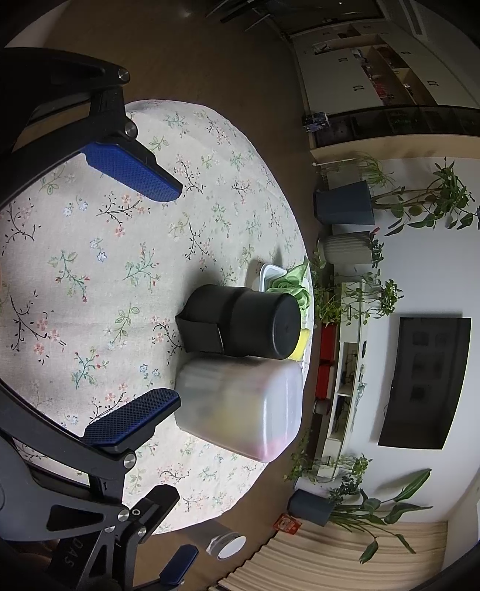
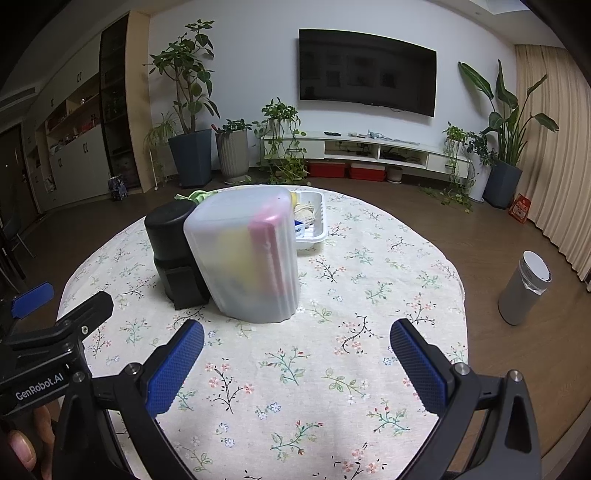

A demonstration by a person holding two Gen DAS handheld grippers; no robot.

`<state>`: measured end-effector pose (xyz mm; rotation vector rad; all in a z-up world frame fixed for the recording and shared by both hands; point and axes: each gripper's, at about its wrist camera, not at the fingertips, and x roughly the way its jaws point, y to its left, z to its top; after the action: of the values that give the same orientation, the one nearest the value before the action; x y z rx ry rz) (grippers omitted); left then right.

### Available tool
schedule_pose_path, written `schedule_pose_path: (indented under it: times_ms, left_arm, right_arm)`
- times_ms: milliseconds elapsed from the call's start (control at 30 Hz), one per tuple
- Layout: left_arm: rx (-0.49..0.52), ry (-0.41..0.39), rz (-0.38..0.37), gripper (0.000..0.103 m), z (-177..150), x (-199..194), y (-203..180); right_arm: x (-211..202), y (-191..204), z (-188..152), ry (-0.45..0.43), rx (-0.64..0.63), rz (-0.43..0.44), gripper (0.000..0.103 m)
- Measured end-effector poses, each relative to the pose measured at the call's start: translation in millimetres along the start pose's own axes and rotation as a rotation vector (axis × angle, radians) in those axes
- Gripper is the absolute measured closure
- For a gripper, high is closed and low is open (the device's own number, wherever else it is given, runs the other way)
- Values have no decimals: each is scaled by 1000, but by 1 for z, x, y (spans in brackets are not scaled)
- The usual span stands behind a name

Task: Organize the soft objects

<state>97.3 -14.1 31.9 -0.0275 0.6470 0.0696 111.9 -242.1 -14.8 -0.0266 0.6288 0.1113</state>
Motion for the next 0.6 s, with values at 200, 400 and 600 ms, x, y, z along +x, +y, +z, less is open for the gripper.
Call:
schedule_pose_path:
  times_ms: [200, 400, 600]
  left_arm:
    - [-1, 1, 3, 0, -1, 0, 1]
    - [-1, 2, 6, 0, -1, 0, 2]
    - [-5, 5, 5, 0, -1, 1, 3]
  right_arm:
    - [1, 0, 0, 0, 1, 0, 0]
    - [1, 0, 0, 1, 0, 0, 0]
    - [0, 0, 0, 1, 0, 0, 0]
